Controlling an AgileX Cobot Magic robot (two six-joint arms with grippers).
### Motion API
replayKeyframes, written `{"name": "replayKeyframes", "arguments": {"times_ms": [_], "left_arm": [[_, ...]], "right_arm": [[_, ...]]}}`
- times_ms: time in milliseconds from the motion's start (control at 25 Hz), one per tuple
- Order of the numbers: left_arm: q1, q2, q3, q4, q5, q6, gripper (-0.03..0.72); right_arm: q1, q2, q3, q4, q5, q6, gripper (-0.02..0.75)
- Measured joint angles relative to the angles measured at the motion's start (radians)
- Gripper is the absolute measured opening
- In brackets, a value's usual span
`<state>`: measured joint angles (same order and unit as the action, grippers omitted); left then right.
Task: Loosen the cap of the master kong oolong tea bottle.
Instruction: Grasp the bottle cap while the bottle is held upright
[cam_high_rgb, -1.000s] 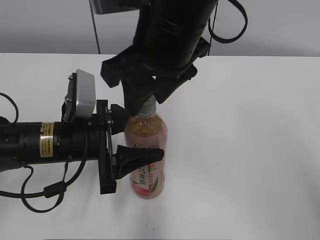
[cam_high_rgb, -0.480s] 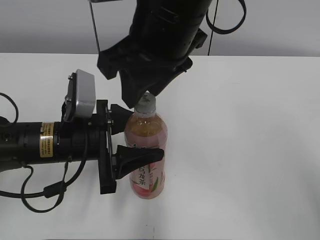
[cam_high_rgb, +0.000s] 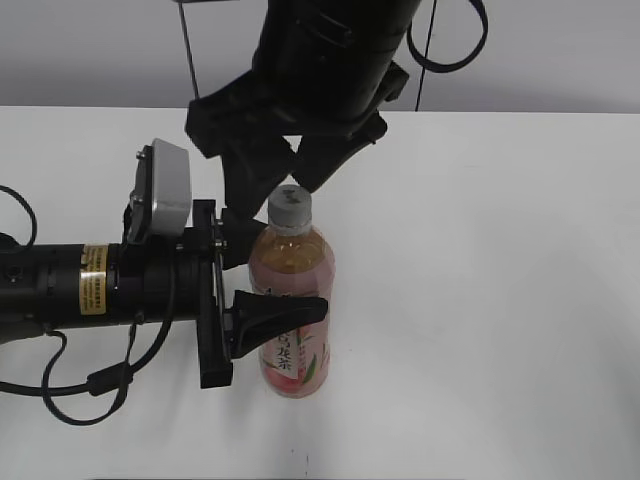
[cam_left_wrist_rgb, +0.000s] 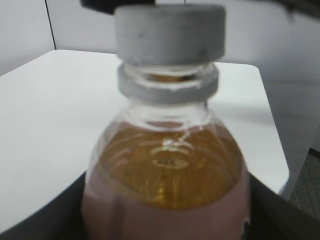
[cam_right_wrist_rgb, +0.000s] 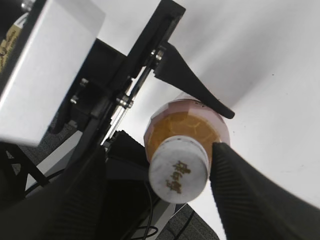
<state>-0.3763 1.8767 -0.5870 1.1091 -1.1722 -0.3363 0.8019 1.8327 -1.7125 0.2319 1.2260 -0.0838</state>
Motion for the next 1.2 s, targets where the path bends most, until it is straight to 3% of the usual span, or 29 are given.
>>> {"name": "replayKeyframes", "arguments": {"times_ms": [880, 1200], "left_arm": [[0.000, 0.000, 0.000, -0.005, 0.000, 0.000, 0.463], [0.000, 0.000, 0.000, -0.005, 0.000, 0.000, 0.463]], "right_arm": [[0.000, 0.000, 0.035, -0.032, -0.002, -0.001, 0.457], [0.000, 0.001, 0.036, -0.043, -0.002, -0.014, 0.277]]}}
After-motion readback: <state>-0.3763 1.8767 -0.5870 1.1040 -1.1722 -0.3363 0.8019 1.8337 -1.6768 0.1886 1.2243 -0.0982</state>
